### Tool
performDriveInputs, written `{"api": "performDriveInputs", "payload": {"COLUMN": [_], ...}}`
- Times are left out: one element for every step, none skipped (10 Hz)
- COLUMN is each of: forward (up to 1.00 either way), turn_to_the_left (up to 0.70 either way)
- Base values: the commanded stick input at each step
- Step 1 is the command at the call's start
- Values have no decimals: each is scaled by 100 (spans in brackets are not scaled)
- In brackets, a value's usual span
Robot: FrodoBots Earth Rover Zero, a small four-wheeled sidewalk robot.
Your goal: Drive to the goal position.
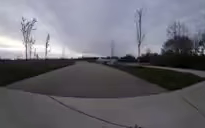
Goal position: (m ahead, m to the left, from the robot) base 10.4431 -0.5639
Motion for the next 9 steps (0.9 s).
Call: {"api": "performDriveInputs", "payload": {"forward": [100, 100, 100, 100, 100, 100, 100, 100, 100], "turn_to_the_left": [0, 0, 0, 0, 0, 0, 0, 30, 37]}}
